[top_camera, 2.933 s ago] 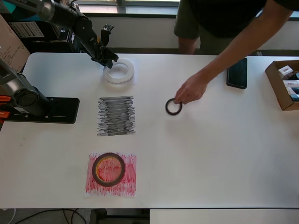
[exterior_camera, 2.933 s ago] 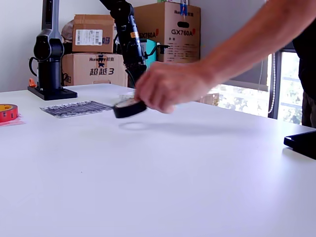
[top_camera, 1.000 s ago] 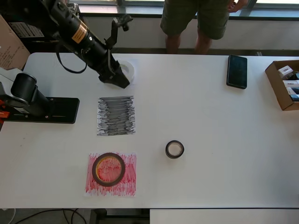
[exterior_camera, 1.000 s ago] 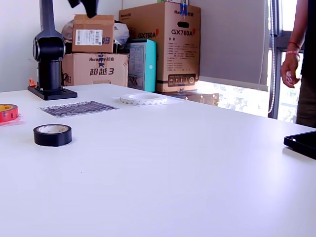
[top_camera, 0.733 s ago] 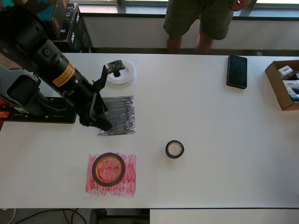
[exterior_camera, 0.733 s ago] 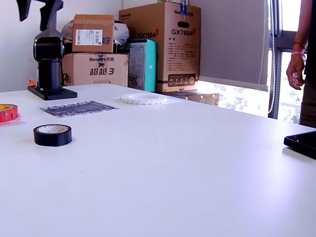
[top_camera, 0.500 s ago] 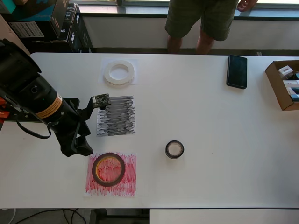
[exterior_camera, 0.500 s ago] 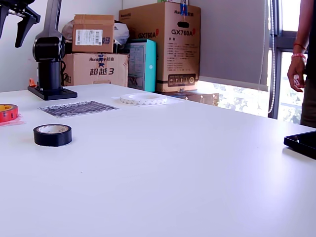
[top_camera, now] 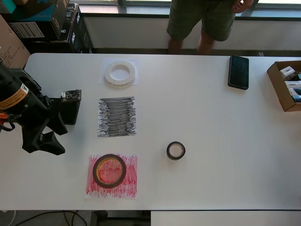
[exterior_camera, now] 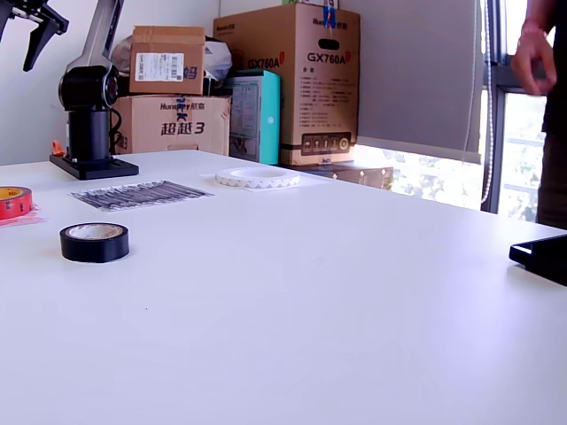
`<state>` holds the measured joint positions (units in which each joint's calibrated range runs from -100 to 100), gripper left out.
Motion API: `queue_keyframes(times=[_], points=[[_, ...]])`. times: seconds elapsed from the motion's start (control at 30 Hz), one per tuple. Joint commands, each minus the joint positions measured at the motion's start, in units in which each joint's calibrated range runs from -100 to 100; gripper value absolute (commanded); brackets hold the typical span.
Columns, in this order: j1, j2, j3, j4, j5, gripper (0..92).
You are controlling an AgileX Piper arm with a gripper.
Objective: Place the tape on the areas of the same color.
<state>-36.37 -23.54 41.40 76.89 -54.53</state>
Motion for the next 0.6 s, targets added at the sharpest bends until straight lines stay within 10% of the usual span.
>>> queue_keyframes(times=[0.0,0.57], points=[[17.68,-1.15,-2.01,-3.62,6.07,72.7],[34.96,-13.13,2.62,-17.28,16.30,72.4]])
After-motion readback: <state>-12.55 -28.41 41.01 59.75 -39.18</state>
